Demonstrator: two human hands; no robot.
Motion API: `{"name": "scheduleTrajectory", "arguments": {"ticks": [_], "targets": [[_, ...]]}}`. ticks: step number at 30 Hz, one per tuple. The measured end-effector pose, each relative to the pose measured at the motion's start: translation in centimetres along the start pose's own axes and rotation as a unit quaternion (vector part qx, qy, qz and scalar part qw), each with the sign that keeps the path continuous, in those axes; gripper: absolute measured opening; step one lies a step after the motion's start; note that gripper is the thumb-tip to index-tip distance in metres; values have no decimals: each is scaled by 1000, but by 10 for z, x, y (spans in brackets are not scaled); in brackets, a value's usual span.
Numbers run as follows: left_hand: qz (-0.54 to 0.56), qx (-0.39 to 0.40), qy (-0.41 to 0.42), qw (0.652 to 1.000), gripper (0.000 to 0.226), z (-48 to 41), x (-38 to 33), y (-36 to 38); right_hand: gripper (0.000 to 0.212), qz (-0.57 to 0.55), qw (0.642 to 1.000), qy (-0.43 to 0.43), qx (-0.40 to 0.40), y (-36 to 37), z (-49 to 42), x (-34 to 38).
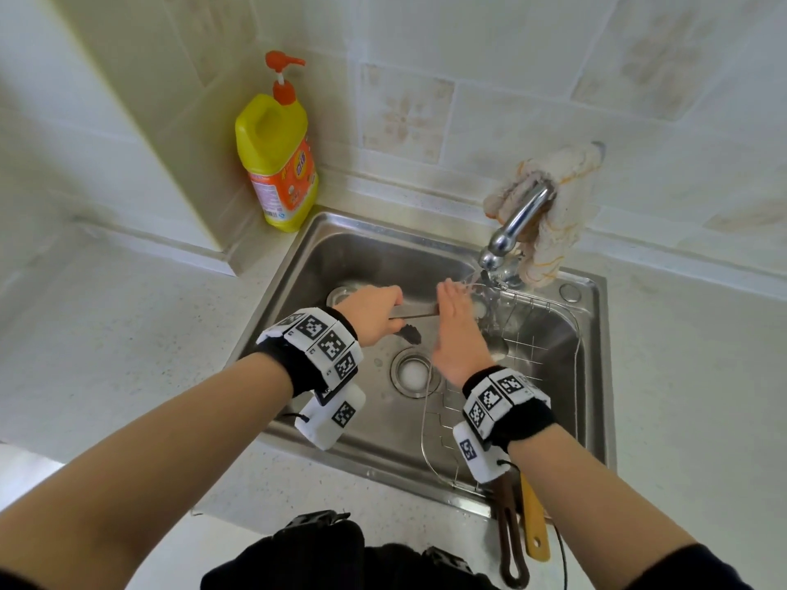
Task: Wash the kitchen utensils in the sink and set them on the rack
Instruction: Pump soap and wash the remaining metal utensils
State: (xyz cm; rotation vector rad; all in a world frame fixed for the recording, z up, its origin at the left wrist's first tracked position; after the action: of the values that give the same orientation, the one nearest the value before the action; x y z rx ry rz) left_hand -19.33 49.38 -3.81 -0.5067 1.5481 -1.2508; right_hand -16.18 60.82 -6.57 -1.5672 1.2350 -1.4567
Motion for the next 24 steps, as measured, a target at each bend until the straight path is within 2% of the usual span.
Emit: {"name": "scheduleTrajectory", "arguments": {"ticks": [2, 6, 8, 10, 12, 16, 20, 24], "targets": [[-11, 0, 5, 1000, 31, 2, 2, 0, 73, -13, 999, -48, 12, 8, 6, 12], [-32, 1, 22, 999, 28, 12, 5, -5, 37, -9, 1000, -4, 11, 4, -2, -18], [-73, -22, 32, 997, 25, 18, 13, -11, 25, 0, 999, -17, 31, 8, 1, -15], [-135, -52, 42, 989, 22, 20, 22, -18, 28, 7, 999, -37, 33, 11, 2, -7], [-206, -59, 39, 976, 31, 20, 33, -23, 32, 10, 998, -52, 26, 10, 3, 6], [-295, -87, 20, 951, 41, 20, 52, -35, 30, -50, 997, -50, 1, 9, -2, 36], [-304, -113, 20, 946, 31, 22, 60, -38, 24, -139, 990, -23, 6, 14, -3, 46], [-274, -97, 39, 956, 26, 19, 52, -33, 22, -152, 988, -12, 22, 14, -4, 36]]}}
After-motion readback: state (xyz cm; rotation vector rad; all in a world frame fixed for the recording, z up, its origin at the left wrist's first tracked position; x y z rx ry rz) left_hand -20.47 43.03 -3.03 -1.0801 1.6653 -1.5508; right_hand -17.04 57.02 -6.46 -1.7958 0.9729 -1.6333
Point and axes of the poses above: each hand's wrist, its own z-axis away from the middle knuckle, its own y-axis out of the palm, x = y × z, the point moved 9 cm from there along -z, towards the middle knuckle, and after that the axes turned 14 degrees about -x, right-handed, at the moved point
